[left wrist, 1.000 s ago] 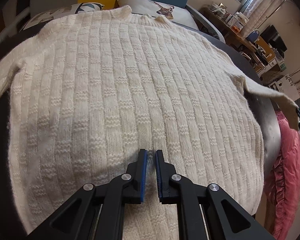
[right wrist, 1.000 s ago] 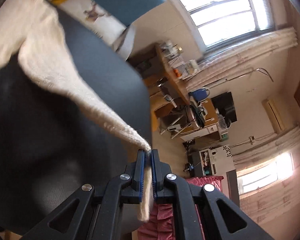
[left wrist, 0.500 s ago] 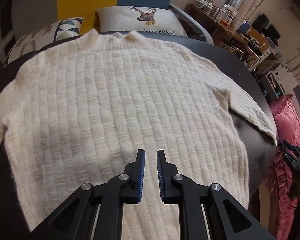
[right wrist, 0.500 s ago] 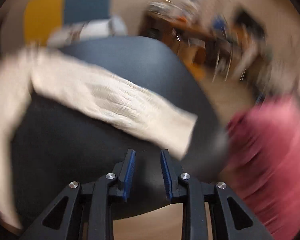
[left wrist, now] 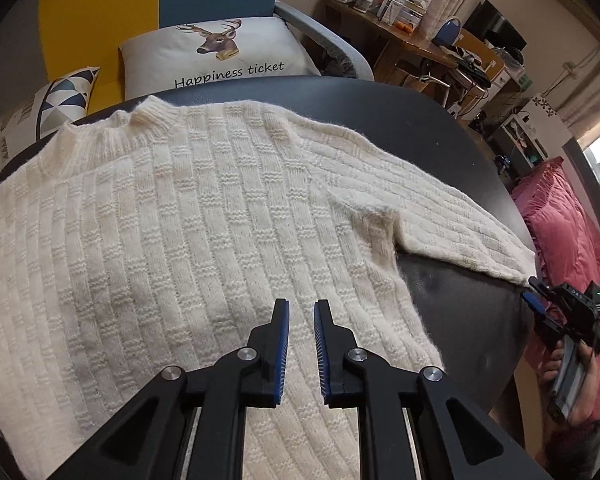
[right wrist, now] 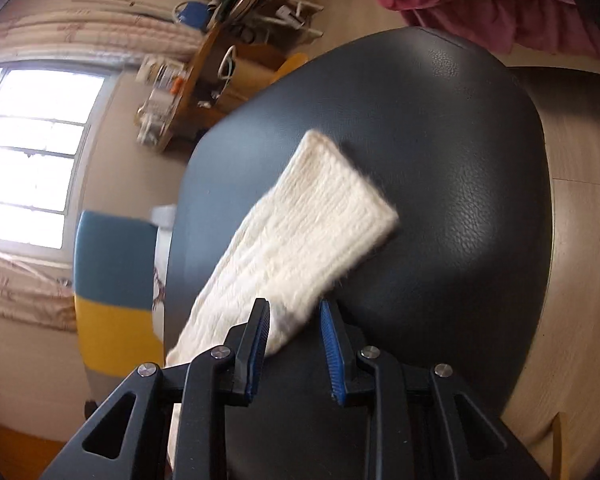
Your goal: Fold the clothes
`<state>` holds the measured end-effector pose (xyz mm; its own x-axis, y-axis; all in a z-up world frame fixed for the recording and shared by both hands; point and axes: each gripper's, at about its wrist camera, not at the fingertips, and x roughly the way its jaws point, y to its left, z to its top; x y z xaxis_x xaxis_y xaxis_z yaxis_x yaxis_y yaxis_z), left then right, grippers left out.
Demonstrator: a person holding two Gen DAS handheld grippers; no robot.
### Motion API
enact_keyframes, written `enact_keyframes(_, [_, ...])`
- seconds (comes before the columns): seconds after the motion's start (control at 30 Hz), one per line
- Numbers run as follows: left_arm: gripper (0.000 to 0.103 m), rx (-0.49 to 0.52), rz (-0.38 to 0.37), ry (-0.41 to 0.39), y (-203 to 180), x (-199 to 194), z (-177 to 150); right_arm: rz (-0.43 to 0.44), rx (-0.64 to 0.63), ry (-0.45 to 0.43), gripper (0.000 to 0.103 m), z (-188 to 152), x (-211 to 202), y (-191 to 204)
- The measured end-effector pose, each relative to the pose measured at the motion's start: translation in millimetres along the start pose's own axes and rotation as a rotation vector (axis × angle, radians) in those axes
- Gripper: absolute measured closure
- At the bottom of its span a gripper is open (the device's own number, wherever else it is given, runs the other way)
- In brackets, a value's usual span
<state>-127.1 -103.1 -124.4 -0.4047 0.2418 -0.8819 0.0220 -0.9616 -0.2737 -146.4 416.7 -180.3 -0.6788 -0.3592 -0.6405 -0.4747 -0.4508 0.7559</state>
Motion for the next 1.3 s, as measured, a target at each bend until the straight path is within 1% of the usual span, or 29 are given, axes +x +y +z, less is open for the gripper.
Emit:
enact_keyframes(0.1, [0.089,-0.012,0.002,0.016,6.7,7.8,-2.3,-0.02,-0.002,-0.042,0.077,3.7,7.0,6.2])
enact_keyframes(0.13, [0.089,-0.019,0.003,0.02,9.3,9.8,-3.0,-0.038,-0.03,-0.05,0.077,4.2,10.0,10.7])
enact_keyframes(0.17, [0.089,-0.026,0.004,0.024,11.9,11.7,-3.7,-0.079,-0.089,-0.054,0.081,4.6,13.7,18.5])
enact_keyframes(0.2, [0.089,-0.034,0.003,0.026,13.9,12.8,-4.2,-0.13,-0.151,-0.059,0.09,5.8,17.2,27.3])
enact_keyframes(0.27, [0.089,-0.043,0.001,0.029,17.5,14.2,-5.4,-0.203,-0.261,-0.069,0.095,9.8,24.5,43.4])
enact_keyframes(0.33, [0.088,-0.045,0.006,0.035,20.4,15.6,-8.0,-0.261,-0.401,-0.094,0.096,13.3,19.1,63.2])
enact_keyframes(0.43, [0.088,-0.022,0.026,0.046,23.3,18.9,-14.0,-0.361,-0.676,-0.203,0.097,18.5,6.4,109.9])
enact_keyframes(0.47, [0.088,-0.012,0.038,0.051,24.4,20.8,-15.9,-0.391,-0.732,-0.211,0.097,21.8,6.9,118.8])
enact_keyframes(0.53, [0.087,-0.005,0.046,0.061,27.3,26.2,-19.6,-0.447,-0.77,-0.17,0.097,31.9,17.6,123.1])
enact_keyframes(0.63, [0.087,-0.008,0.044,0.061,30.3,29.3,-21.8,-0.518,-0.782,-0.099,0.097,35.7,36.0,113.6])
enact_keyframes(0.7, [0.087,-0.013,0.046,0.066,29.8,28.4,-19.7,-0.51,-0.769,-0.095,0.097,30.6,35.1,102.5])
enact_keyframes(0.73, [0.087,-0.013,0.042,0.054,28.7,25.3,-16.4,-0.489,-0.761,-0.1,0.097,28.2,31.5,99.4])
enact_keyframes(0.77, [0.087,-0.012,0.037,0.039,27.3,21.5,-12.4,-0.456,-0.754,-0.108,0.097,26.7,27.2,99.8])
enact_keyframes(0.8, [0.087,-0.01,0.031,0.024,25.9,17.8,-8.5,-0.407,-0.753,-0.101,0.094,23.5,24.9,101.7])
enact_keyframes(0.83, [0.087,-0.005,0.018,0.007,23.9,13.4,-1.7,-0.343,-0.758,-0.078,0.094,18.5,24.6,105.3])
enact_keyframes(0.87, [0.087,-0.004,0.006,-0.013,22.0,9.4,7.5,-0.291,-0.775,-0.053,0.094,12.6,25.7,110.8])
enact_keyframes(0.93, [0.087,0.003,-0.013,-0.051,17.7,3.3,27.9,-0.224,-0.844,0.002,0.088,-1.7,31.9,127.2])
enact_keyframes(0.97, [0.087,0.016,-0.016,-0.061,14.2,3.7,38.8,-0.208,-0.884,0.025,0.082,-8.8,37.5,136.3])
enact_keyframes(1.03, [0.087,0.042,-0.017,-0.078,6.8,5.8,60.6,-0.19,-0.952,0.074,0.081,-20.1,50.4,151.3])
enact_keyframes(1.13, [0.087,0.088,-0.002,-0.098,-2.6,16.0,86.1,-0.236,-1.06,0.121,0.081,-35.8,73.3,166.7])
enact_keyframes(1.23, [0.087,0.112,0.002,-0.095,-5.0,33.0,107.6,-0.349,-1.185,0.16,0.081,-49.6,101.2,169.8])
enact_keyframes(1.3, [0.088,0.119,0.013,-0.08,-5.1,47.3,118.1,-0.412,-1.207,0.173,0.081,-48.6,113.5,164.6])
